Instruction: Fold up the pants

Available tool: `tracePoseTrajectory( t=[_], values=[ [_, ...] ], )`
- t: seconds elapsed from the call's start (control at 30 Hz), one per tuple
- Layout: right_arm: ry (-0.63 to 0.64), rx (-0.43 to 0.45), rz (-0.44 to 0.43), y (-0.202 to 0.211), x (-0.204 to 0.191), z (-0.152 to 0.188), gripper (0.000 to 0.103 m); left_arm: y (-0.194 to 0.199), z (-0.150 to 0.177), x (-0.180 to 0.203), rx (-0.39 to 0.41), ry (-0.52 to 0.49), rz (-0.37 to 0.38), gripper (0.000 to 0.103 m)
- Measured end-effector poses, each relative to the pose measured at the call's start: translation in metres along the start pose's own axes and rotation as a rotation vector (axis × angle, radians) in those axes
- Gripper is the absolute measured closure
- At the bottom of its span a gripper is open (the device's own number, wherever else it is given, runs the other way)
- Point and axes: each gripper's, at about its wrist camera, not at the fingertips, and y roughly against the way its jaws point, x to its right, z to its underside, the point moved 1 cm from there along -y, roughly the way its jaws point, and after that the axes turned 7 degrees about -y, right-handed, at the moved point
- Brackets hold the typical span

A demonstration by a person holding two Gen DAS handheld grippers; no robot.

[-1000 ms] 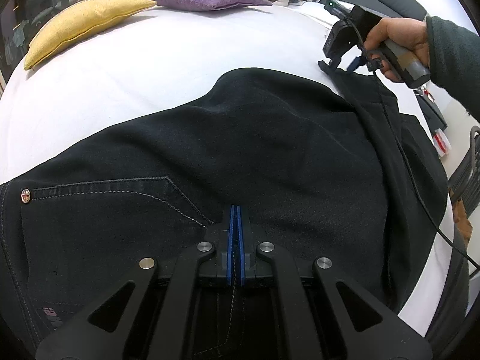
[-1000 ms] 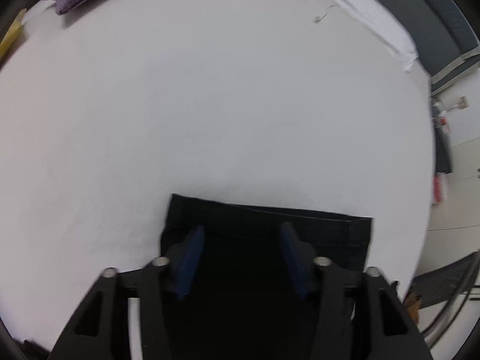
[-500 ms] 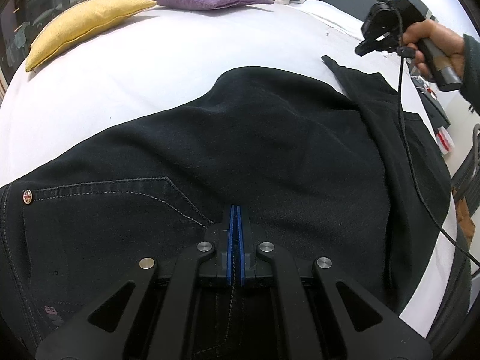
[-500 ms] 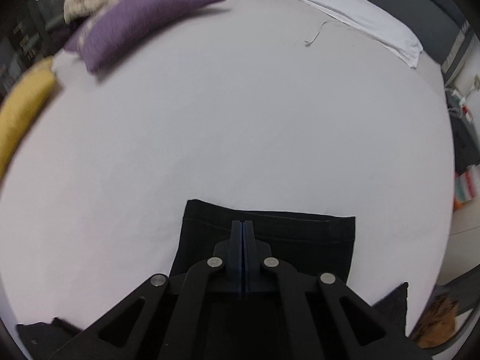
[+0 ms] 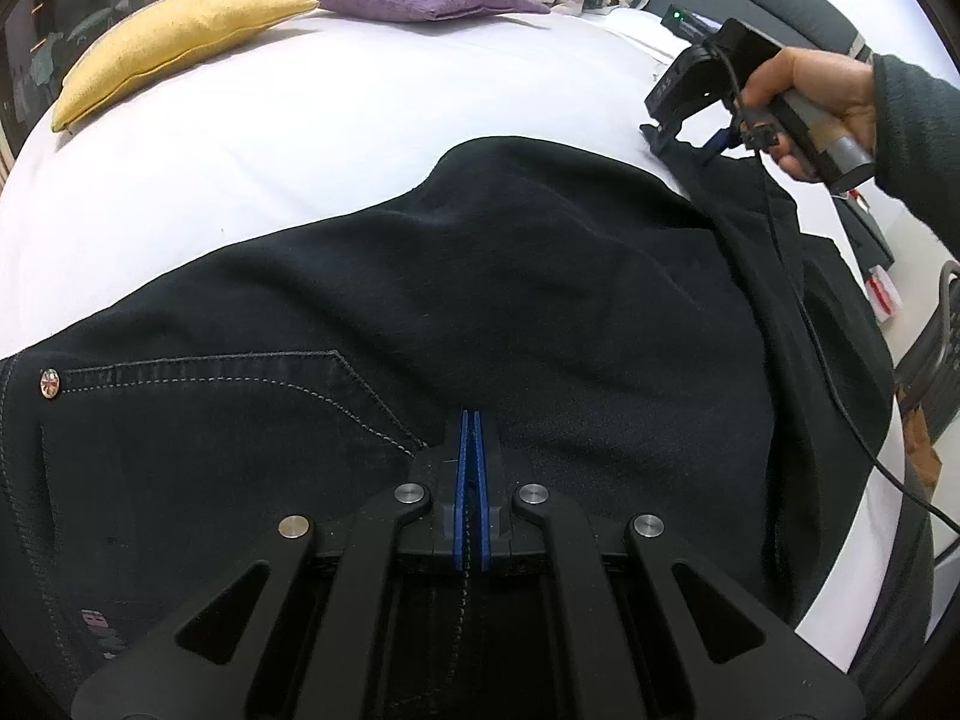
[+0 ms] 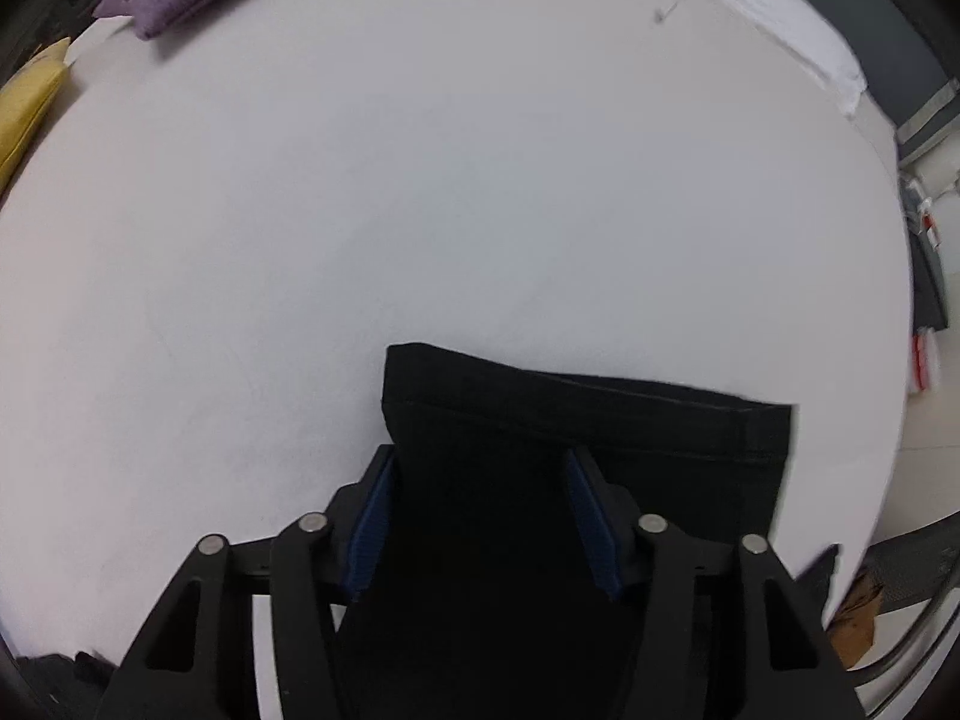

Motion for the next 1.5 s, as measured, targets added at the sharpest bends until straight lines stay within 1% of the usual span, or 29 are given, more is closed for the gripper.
tracePoseTrajectory(
  t=[0.03,0.1,0.13,0.2,0.3,0.37,0.47,0.6,0.63,0.67,0.73,0.77,0.83,0.97,1.0,1.07,1.13,1.2,1.23,1.3,1.37,1.43,1.47,1.5],
  values=[
    [0.005,-0.001,-0.004,0.001,-0.001,-0.001,0.048,0.0,0.0,0.0,0.002,0.002,0.003,0.101],
    [0.024,-0.01,-0.039,0.002,-0.004,-0.002,0.067,-0.001,0.0,0.0,0.004,0.003,0.003,0.101],
    [0.03,-0.012,-0.047,0.004,-0.005,-0.002,0.072,0.0,0.001,-0.001,0.005,0.001,0.003,0.101],
    [0.034,-0.009,-0.07,0.006,-0.006,-0.003,0.093,0.0,0.002,-0.002,0.006,0.001,0.003,0.101],
    [0.033,0.012,-0.1,0.013,-0.004,-0.001,0.096,0.0,0.002,-0.002,0.006,0.0,0.002,0.101],
    [0.012,0.033,-0.146,0.022,0.004,0.001,0.097,0.0,0.003,-0.003,0.006,-0.002,0.001,0.101],
    [-0.002,0.069,-0.185,0.037,0.016,0.002,0.097,0.0,0.003,-0.003,0.005,-0.004,-0.002,0.101],
    [-0.054,0.126,-0.274,0.064,0.04,0.001,0.097,0.0,0.002,-0.002,0.002,-0.005,-0.007,0.101],
    [-0.064,0.146,-0.314,0.072,0.046,0.004,0.097,0.0,0.002,-0.001,0.002,-0.005,-0.009,0.101],
    [-0.069,0.163,-0.328,0.079,0.05,0.009,0.097,0.0,0.002,-0.001,0.001,-0.005,-0.01,0.101],
    [-0.083,0.211,-0.377,0.096,0.065,0.026,0.097,-0.001,0.001,0.0,0.0,-0.004,-0.01,0.101],
    [-0.094,0.231,-0.393,0.104,0.076,0.033,0.097,-0.001,0.001,0.0,-0.001,-0.003,-0.011,0.101],
    [-0.129,0.275,-0.437,0.115,0.105,0.058,0.098,-0.001,0.0,0.001,-0.004,-0.005,-0.014,0.101],
    [-0.257,0.344,-0.524,0.116,0.162,0.096,0.099,-0.002,-0.003,0.005,-0.014,0.001,-0.021,0.101],
    [-0.29,0.368,-0.551,0.117,0.181,0.112,0.099,-0.002,-0.004,0.005,-0.016,0.007,-0.022,0.101],
    [-0.356,0.4,-0.561,0.111,0.22,0.141,0.099,-0.003,-0.006,0.006,-0.021,0.013,-0.026,0.101],
    [-0.435,0.399,-0.596,0.096,0.246,0.153,0.099,-0.004,-0.008,0.007,-0.029,0.012,-0.037,0.101],
    [-0.52,0.357,-0.64,0.072,0.276,0.173,0.099,-0.005,-0.009,0.01,-0.037,0.004,-0.052,0.101],
    [-0.547,0.344,-0.643,0.065,0.292,0.182,0.099,-0.005,-0.009,0.012,-0.04,-0.001,-0.061,0.101],
    [-0.614,0.3,-0.662,0.04,0.308,0.2,0.099,-0.005,-0.01,0.015,-0.043,-0.005,-0.076,0.101],
    [-0.658,0.268,-0.667,0.024,0.324,0.221,0.099,-0.005,-0.01,0.019,-0.045,-0.007,-0.088,0.101],
    [-0.684,0.252,-0.706,0.013,0.325,0.232,0.095,-0.005,-0.011,0.022,-0.049,-0.005,-0.097,0.101],
    [-0.705,0.244,-0.74,0.008,0.324,0.235,0.095,-0.005,-0.011,0.023,-0.051,-0.004,-0.1,0.101],
    [-0.745,0.211,-0.796,-0.001,0.325,0.238,0.082,-0.005,-0.011,0.024,-0.053,-0.003,-0.104,0.101]
  ],
)
